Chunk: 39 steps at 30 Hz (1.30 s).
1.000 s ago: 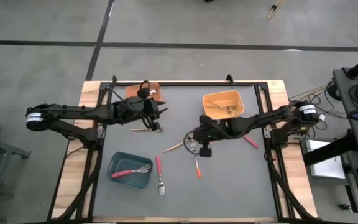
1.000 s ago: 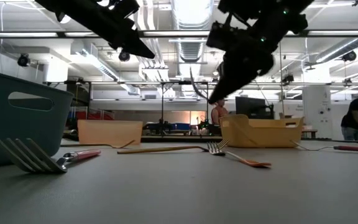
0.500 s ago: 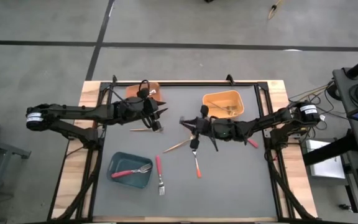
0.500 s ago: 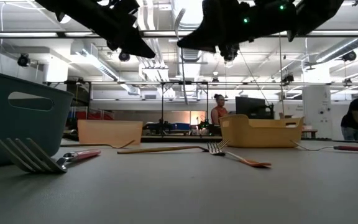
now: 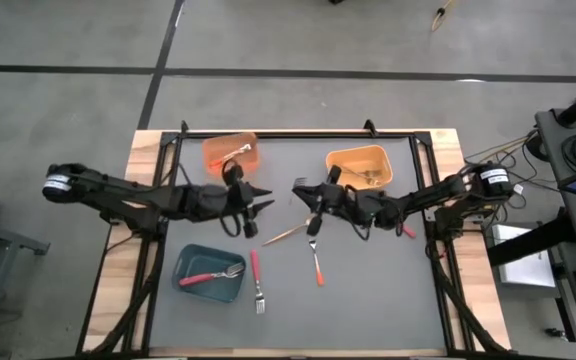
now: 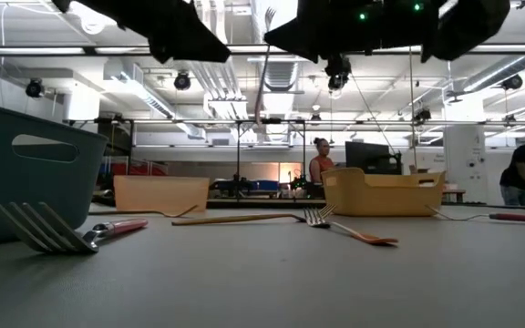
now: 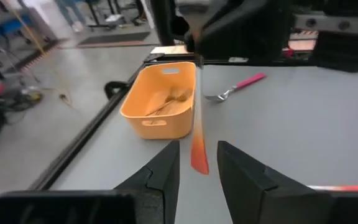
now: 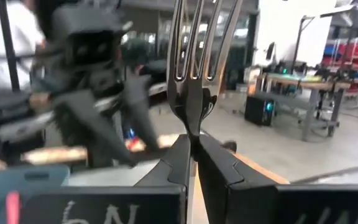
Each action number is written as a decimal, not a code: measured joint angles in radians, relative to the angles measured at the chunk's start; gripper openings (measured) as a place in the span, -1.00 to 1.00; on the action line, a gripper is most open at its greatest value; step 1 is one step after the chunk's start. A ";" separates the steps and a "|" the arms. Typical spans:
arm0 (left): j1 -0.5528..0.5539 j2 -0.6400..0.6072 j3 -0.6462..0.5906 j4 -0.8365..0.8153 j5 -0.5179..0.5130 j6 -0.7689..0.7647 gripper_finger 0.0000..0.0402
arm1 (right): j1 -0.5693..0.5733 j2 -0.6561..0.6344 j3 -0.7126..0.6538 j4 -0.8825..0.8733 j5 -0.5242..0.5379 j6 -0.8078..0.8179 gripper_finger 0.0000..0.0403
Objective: Sort silverware by color (type)
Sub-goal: Put the orange fork into the orange bin
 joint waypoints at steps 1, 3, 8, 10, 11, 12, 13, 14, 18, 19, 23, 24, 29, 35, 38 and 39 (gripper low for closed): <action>-0.020 0.000 0.000 0.000 -0.038 0.002 -0.56 | 0.000 0.010 -0.016 0.056 0.004 0.005 -0.94; -0.050 0.004 0.000 0.005 -0.102 0.000 -0.57 | 0.000 0.049 -0.032 0.176 0.027 0.017 -0.94; -0.083 0.028 -0.002 0.031 -0.131 -0.032 -0.56 | 0.002 0.179 -0.020 0.371 0.078 0.018 -0.94; -0.084 0.041 -0.002 0.042 -0.130 -0.051 -0.52 | 0.002 0.227 0.009 0.398 0.079 0.017 -0.94; -0.084 0.048 -0.002 0.041 -0.130 -0.060 -0.50 | 0.002 0.247 0.022 0.405 0.078 0.015 -0.94; -0.084 0.054 -0.002 0.041 -0.131 -0.067 -0.47 | 0.002 0.266 0.037 0.407 0.078 0.012 -0.94; -0.083 0.061 -0.002 0.042 -0.131 -0.073 -0.43 | 0.002 0.282 0.054 0.409 0.077 0.007 -0.94; -0.083 0.068 -0.002 0.044 -0.131 -0.074 -0.39 | 0.002 0.295 0.067 0.408 0.077 0.003 -0.94; -0.084 0.093 -0.002 0.053 -0.148 -0.084 -0.21 | 0.002 0.337 0.120 0.409 0.077 -0.029 -0.94; -0.084 0.098 -0.002 0.053 -0.171 -0.087 -0.17 | 0.002 0.345 0.129 0.409 0.077 -0.033 -0.94; -0.089 0.115 -0.002 0.053 -0.316 -0.093 -0.03 | 0.002 0.355 0.147 0.407 0.070 -0.035 -0.94; -0.089 0.118 -0.002 0.053 -0.344 -0.092 0.00 | 0.002 0.354 0.151 0.406 0.069 -0.036 -0.94; -0.075 0.145 -0.002 0.075 -0.366 -0.090 0.02 | 0.002 0.353 0.165 0.401 0.034 -0.031 -0.94; -0.074 0.194 -0.002 0.178 -0.375 -0.029 -0.04 | 0.002 0.353 0.181 0.400 0.014 -0.032 -0.94; -0.074 0.201 -0.002 0.190 -0.378 -0.022 -0.16 | 0.002 0.352 0.181 0.400 0.014 -0.027 -0.94; -0.074 0.201 -0.002 0.188 -0.388 -0.022 -0.23 | 0.002 0.352 0.181 0.395 0.014 -0.024 -0.94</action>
